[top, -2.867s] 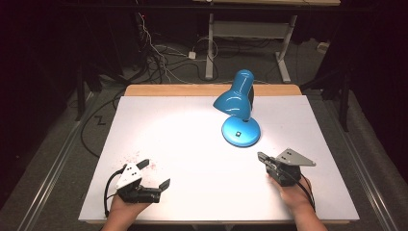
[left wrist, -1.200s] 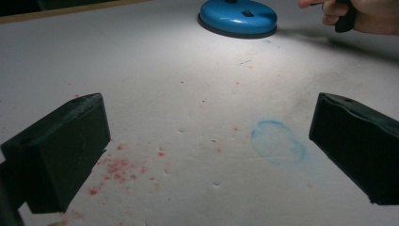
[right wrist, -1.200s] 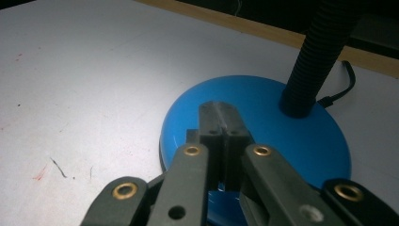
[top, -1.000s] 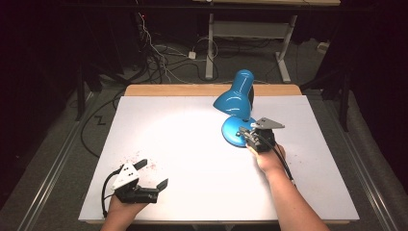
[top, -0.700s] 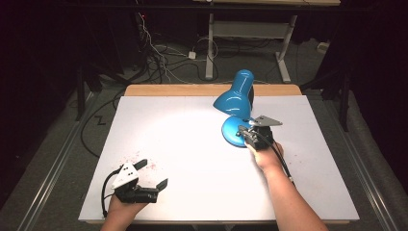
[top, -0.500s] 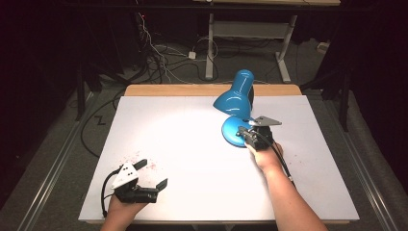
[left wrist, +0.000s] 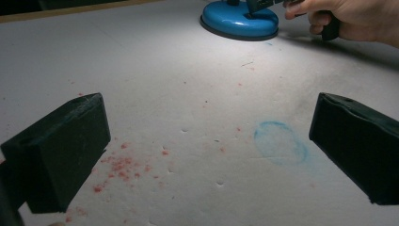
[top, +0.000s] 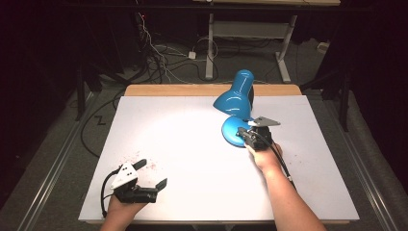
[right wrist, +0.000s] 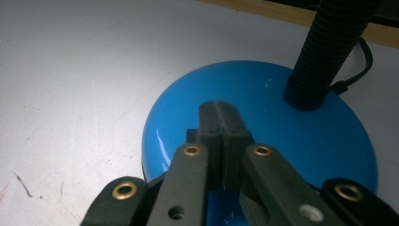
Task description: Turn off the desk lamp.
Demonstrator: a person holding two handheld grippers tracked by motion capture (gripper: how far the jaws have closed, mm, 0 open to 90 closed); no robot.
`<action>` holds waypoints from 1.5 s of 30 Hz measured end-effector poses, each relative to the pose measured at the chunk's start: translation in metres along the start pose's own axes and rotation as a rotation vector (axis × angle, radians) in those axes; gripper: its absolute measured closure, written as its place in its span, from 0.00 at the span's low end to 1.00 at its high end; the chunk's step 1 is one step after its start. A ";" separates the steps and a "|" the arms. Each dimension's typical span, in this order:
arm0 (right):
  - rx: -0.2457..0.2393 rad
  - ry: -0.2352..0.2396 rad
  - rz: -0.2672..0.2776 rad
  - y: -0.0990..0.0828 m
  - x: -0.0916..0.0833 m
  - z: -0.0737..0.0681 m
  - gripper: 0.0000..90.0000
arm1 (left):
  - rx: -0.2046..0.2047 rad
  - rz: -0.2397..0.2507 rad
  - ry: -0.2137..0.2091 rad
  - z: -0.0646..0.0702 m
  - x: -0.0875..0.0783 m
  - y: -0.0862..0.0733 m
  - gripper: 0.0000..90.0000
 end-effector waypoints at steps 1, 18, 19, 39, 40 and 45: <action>0.000 -0.004 -0.003 -0.001 0.000 0.001 1.00 | 0.001 0.000 0.000 0.000 0.000 0.000 0.00; 0.001 0.000 0.008 0.000 0.001 0.000 1.00 | 0.001 -0.002 -0.001 0.001 0.001 0.000 0.00; 0.000 -0.001 0.008 0.000 0.001 0.000 1.00 | 0.001 -0.002 -0.001 0.001 0.001 0.000 0.00; -0.012 -0.011 0.007 0.000 0.002 -0.001 1.00 | 0.007 -0.011 -0.008 0.002 0.002 -0.001 0.00; -0.010 -0.010 0.005 0.000 0.002 0.000 1.00 | 0.008 -0.012 -0.008 0.002 0.002 -0.001 0.00; -0.021 -0.028 0.003 -0.001 0.003 -0.001 1.00 | 0.006 -0.010 -0.009 0.002 0.001 -0.001 0.00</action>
Point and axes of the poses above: each handheld gripper's, and its own axes: x roughly forward along the jaws, y roughly out of its top, z roughly to its right, the point moved 10 cm from there along x, roughly forward along the jaws, and after that the axes turned 13 degrees about -x, right-handed, at the moved point
